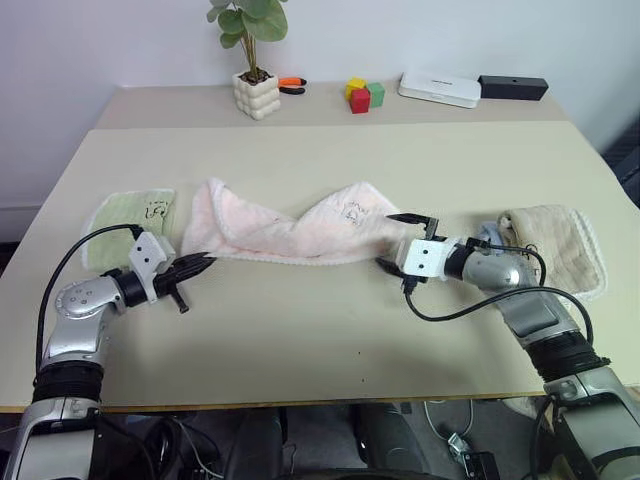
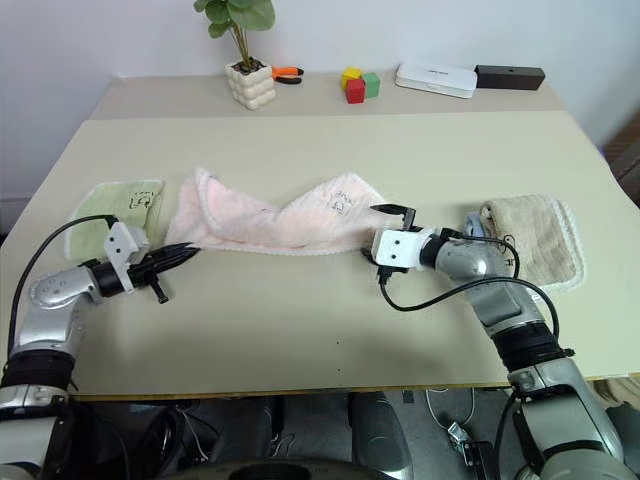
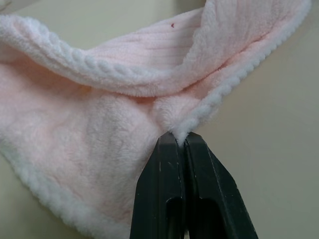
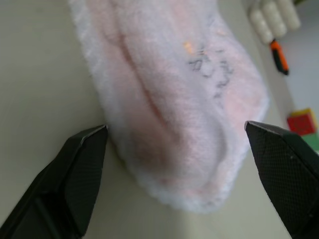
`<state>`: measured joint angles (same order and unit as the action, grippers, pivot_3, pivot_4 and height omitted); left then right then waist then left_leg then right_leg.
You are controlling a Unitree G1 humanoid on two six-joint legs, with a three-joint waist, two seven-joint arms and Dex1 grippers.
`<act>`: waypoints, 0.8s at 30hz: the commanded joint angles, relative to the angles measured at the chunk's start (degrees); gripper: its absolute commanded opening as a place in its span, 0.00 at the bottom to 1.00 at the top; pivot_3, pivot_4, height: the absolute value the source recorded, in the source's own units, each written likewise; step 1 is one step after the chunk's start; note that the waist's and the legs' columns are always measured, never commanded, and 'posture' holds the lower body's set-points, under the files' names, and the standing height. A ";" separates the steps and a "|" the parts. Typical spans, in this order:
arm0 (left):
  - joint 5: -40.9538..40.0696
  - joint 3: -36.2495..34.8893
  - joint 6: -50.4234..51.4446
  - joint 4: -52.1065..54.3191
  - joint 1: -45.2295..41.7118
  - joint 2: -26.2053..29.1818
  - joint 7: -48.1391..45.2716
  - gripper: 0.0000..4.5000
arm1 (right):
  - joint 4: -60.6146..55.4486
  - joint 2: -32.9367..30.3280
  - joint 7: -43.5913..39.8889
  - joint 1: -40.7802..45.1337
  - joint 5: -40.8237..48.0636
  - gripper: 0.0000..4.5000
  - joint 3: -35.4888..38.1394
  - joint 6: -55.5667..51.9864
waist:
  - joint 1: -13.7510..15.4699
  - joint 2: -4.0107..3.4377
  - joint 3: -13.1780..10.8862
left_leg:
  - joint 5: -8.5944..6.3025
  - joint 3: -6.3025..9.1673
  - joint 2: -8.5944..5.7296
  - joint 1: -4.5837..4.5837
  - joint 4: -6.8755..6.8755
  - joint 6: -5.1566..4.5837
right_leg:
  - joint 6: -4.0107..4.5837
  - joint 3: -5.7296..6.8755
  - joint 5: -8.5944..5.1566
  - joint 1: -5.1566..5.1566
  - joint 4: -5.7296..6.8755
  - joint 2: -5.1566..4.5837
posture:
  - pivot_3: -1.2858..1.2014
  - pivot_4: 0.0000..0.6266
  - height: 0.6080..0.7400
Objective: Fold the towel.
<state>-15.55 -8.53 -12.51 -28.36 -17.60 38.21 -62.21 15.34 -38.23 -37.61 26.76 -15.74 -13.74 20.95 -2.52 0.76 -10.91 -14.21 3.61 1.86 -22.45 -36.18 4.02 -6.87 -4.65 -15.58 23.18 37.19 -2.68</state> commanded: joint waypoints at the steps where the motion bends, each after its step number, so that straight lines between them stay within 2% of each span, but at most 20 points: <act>1: -1.60 -1.81 0.36 3.02 0.48 0.36 0.91 0.00 | 2.65 -0.21 -1.33 1.63 -1.76 1.00 -1.79 1.87 | -0.04 0.00 0.00 | 0.00 0.00 0.00 0.02 0.00 0.00 | 0.00 0.00 0.00 -0.01 0.01 0.00 | 0.52 0.24 1.00; 2: -1.63 -1.84 0.52 3.31 0.48 0.31 1.10 0.00 | 3.89 0.23 -1.31 2.50 -2.22 0.88 -2.23 1.81 | -0.10 0.00 0.00 | 0.00 0.00 0.00 0.04 0.01 0.00 | 0.00 0.00 0.00 -0.02 0.01 0.01 | 0.52 0.24 1.00; 4: -1.60 -1.85 0.82 3.73 0.47 0.29 1.36 0.00 | 5.65 0.80 -1.50 3.71 -2.61 0.73 -2.83 1.79 | -0.22 0.00 0.01 | 0.00 0.00 0.01 0.05 0.01 0.00 | 0.00 0.00 0.00 -0.03 0.02 0.01 | 0.52 0.24 1.00; 10: -1.90 -1.84 1.43 4.64 0.42 0.33 1.58 0.00 | 7.89 3.71 0.52 5.60 -5.45 0.01 -4.52 -0.63 | -0.20 0.00 0.01 | 0.00 0.00 0.01 0.06 0.00 0.00 | 0.01 0.00 0.00 -0.03 0.04 0.02 | 0.52 0.24 1.00; 16: -2.53 -2.15 2.48 6.13 1.28 0.83 1.67 0.00 | 6.28 2.62 -0.97 4.86 -4.46 0.01 -3.14 -1.64 | -0.07 0.00 0.01 | 0.00 0.00 0.00 0.06 0.00 0.00 | 0.01 0.00 0.00 -0.03 0.04 0.01 | 0.52 0.24 1.00; 18: -3.48 -2.19 4.29 7.66 1.97 1.44 0.81 0.00 | 3.96 1.18 -4.92 3.76 -0.92 0.01 -1.92 -2.52 | 0.02 0.00 0.01 | 0.00 0.01 0.00 0.05 0.00 0.00 | 0.01 -0.01 0.00 -0.03 0.04 0.01 | 0.52 0.24 1.00; 20: -5.63 -2.54 8.08 11.33 3.47 2.42 -0.60 0.00 | -2.18 -1.94 -12.48 0.75 5.39 0.01 -0.78 -4.96 | 0.25 0.00 0.00 | 0.00 0.01 0.00 0.02 0.00 0.00 | 0.00 0.00 0.00 -0.05 0.00 -0.01 | 0.52 0.24 1.00; 22: -9.28 -3.13 14.01 17.15 6.05 4.42 -2.95 0.00 | -11.54 -6.06 -20.45 -3.34 13.73 0.01 1.50 -12.06 | 0.25 0.00 0.00 | 0.00 0.02 0.00 -0.04 0.02 0.00 | -0.02 0.02 -0.01 -0.04 -0.07 -0.03 | 0.52 0.24 1.00; 24: -12.10 -3.83 18.72 21.30 7.90 6.07 -4.28 0.00 | -18.05 -9.37 -24.77 -6.04 18.65 0.01 3.25 -17.94 | 0.10 -0.01 -0.04 | -0.01 0.02 0.00 -0.06 0.03 -0.01 | -0.03 0.01 -0.03 -0.03 -0.07 -0.03 | 0.52 0.24 1.00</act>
<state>-24.53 -10.38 3.29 -11.28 -9.72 43.17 -65.29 3.06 -46.41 -58.87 20.63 -1.99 -13.13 6.73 -2.42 0.75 -10.95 -14.21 3.64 1.88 -22.50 -36.16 4.01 -6.90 -4.64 -15.61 23.15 37.13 -2.70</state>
